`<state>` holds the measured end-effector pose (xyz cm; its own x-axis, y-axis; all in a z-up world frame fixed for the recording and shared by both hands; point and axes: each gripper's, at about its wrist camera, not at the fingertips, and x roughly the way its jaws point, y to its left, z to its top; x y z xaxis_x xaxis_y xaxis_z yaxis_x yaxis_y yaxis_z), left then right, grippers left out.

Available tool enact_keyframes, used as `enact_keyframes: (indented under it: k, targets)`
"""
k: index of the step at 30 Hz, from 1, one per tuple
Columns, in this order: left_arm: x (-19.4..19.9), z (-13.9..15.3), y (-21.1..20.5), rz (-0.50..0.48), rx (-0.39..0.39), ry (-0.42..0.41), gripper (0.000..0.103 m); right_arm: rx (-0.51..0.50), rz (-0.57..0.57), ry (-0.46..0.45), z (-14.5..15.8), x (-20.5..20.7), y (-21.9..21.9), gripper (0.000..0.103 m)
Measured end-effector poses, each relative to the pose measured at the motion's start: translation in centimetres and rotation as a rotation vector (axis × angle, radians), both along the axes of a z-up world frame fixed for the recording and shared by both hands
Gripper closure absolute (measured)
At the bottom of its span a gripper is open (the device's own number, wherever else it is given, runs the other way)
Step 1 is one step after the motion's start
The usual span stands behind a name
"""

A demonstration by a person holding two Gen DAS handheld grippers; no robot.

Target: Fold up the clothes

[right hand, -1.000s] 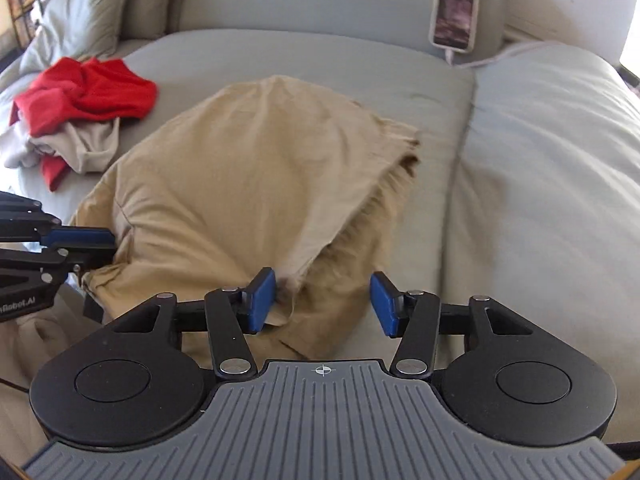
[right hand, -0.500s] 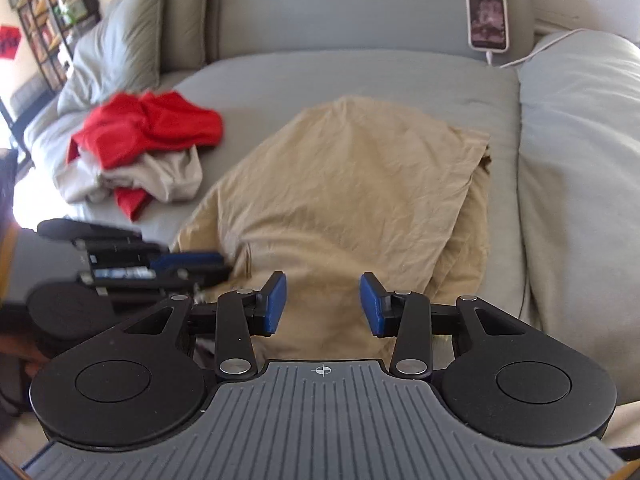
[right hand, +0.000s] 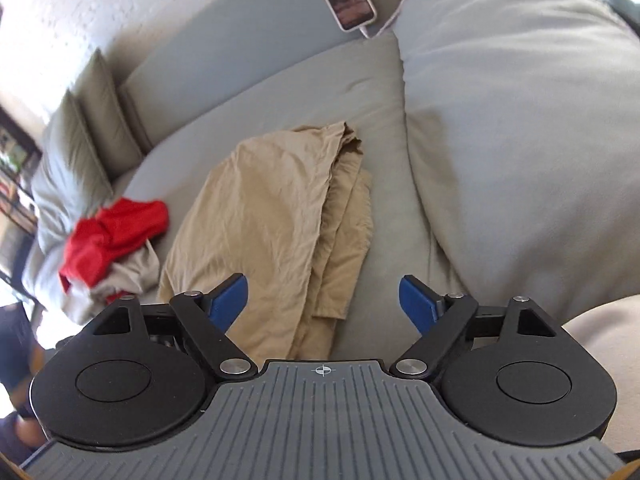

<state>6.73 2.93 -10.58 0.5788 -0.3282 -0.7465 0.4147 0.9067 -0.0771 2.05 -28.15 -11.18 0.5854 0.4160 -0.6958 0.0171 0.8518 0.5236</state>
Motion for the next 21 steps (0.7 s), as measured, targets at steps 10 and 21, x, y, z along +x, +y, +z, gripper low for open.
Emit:
enact_keyframes:
  k: [10,21]
  targets:
    - [-0.1,0.4,0.1,-0.005,-0.002,-0.004,0.095,0.295,-0.135,0.088,-5.9,5.0,-1.7,0.032]
    - [4.8,4.7,2.8,0.13,-0.146,-0.056,0.035,0.156,0.023,-0.03,-6.5,8.4,1.5,0.047]
